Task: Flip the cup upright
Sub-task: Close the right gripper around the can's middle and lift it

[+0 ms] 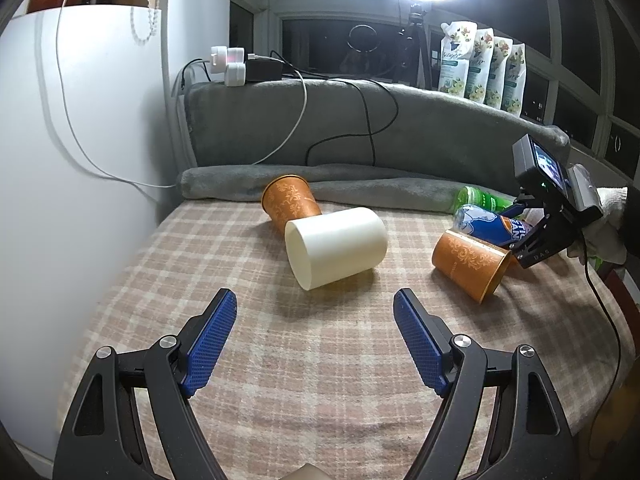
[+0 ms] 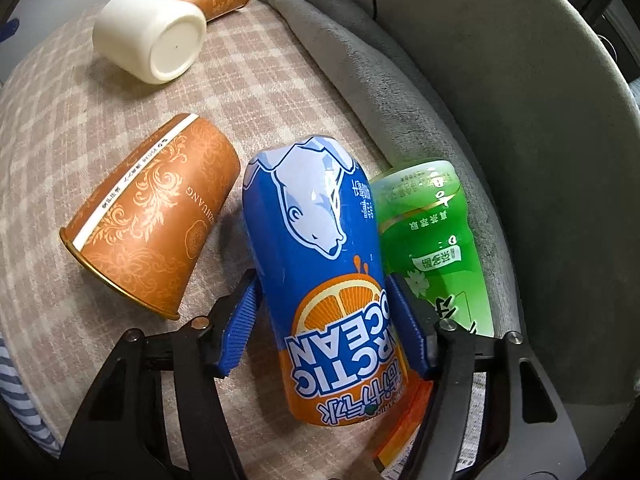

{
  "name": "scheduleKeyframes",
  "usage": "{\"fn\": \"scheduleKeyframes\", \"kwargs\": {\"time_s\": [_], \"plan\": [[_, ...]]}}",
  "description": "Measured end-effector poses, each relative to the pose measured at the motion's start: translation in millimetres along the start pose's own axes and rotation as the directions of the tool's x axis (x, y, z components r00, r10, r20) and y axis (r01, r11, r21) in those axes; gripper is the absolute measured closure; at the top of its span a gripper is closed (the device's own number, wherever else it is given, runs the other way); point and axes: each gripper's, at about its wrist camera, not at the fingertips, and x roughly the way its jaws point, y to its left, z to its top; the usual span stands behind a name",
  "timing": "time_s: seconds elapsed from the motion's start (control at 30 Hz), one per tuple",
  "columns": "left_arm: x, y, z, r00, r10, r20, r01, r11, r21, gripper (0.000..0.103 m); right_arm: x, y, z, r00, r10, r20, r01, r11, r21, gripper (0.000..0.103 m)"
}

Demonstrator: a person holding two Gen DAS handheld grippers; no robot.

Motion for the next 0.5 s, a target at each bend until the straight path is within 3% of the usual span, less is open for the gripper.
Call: {"fn": "scheduleKeyframes", "kwargs": {"time_s": [0.5], "plan": [[-11.8,-5.0,-3.3,1.000,-0.017,0.023,0.017,1.000,0.012,0.022,-62.9,5.0,-29.5,0.995,-0.040,0.090,0.033,0.997,0.074,0.039]]}}
